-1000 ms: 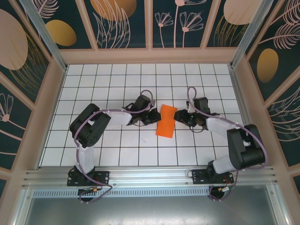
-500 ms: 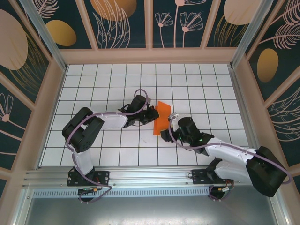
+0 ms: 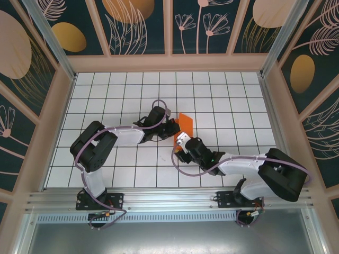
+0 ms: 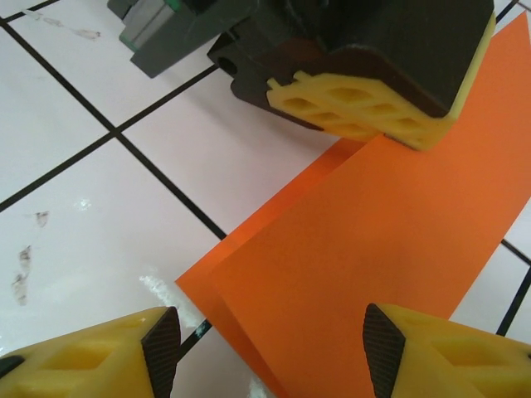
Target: Fold a paper plane with a square sheet of paper (pick it up from the middle)
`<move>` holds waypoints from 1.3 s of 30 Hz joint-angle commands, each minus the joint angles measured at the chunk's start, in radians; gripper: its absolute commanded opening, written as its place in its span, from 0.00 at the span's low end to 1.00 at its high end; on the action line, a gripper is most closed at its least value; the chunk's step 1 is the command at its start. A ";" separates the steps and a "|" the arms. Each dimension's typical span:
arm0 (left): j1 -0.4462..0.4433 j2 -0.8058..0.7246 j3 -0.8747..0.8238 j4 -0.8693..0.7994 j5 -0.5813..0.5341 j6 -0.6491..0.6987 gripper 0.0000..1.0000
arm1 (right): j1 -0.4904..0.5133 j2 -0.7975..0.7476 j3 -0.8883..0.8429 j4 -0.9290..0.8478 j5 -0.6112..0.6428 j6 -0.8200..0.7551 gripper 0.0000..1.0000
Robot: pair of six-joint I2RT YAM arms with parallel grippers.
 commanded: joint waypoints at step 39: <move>0.002 -0.187 -0.034 -0.132 -0.280 0.076 0.54 | -0.234 0.023 0.080 0.110 -0.568 0.367 0.00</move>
